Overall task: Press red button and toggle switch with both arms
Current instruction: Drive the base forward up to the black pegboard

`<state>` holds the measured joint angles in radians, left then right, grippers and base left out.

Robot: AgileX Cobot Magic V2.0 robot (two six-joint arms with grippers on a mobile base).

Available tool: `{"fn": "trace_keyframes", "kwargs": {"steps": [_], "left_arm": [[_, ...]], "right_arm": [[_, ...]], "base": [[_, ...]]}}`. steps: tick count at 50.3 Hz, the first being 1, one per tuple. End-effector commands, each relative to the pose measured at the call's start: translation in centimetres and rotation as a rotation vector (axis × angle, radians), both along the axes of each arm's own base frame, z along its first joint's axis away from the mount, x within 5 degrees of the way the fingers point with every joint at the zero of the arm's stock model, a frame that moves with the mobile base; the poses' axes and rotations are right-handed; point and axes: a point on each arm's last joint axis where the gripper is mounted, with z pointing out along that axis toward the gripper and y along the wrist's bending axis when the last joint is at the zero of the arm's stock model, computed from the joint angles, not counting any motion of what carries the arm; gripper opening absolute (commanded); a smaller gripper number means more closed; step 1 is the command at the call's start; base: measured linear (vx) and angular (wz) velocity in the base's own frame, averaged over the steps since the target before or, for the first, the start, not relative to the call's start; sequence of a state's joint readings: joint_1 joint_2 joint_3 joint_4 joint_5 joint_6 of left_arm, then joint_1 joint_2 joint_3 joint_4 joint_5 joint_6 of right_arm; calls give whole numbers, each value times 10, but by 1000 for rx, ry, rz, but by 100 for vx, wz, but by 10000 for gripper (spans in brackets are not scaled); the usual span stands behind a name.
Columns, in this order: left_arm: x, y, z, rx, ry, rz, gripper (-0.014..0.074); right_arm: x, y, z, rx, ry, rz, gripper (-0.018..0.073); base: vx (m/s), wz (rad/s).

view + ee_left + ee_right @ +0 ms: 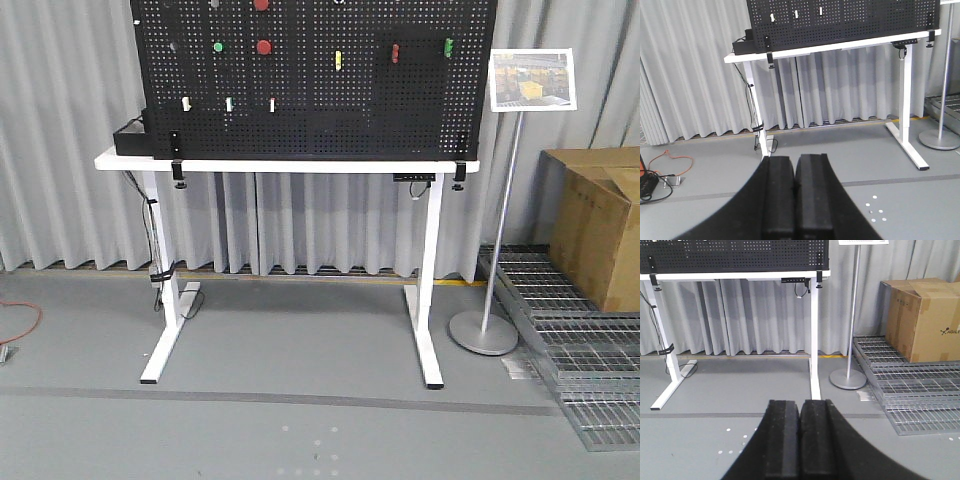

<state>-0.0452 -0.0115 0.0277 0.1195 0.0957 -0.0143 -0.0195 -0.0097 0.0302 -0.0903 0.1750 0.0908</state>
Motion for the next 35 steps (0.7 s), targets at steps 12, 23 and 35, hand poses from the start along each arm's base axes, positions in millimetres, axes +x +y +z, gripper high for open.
{"fn": "trace_keyframes", "kwargs": {"steps": [12, 23, 35], "left_arm": [[1, -1, -3, -16, -56, -14, 2], [1, -1, -3, -16, -56, -14, 2], [1, -1, -3, -16, -56, -14, 2]], "right_arm": [[1, 0, 4, -17, -79, 1, 0], [1, 0, 4, -17, -79, 1, 0], [1, 0, 4, -17, -79, 1, 0]], "base": [[1, -1], [2, -3], [8, -3]]}}
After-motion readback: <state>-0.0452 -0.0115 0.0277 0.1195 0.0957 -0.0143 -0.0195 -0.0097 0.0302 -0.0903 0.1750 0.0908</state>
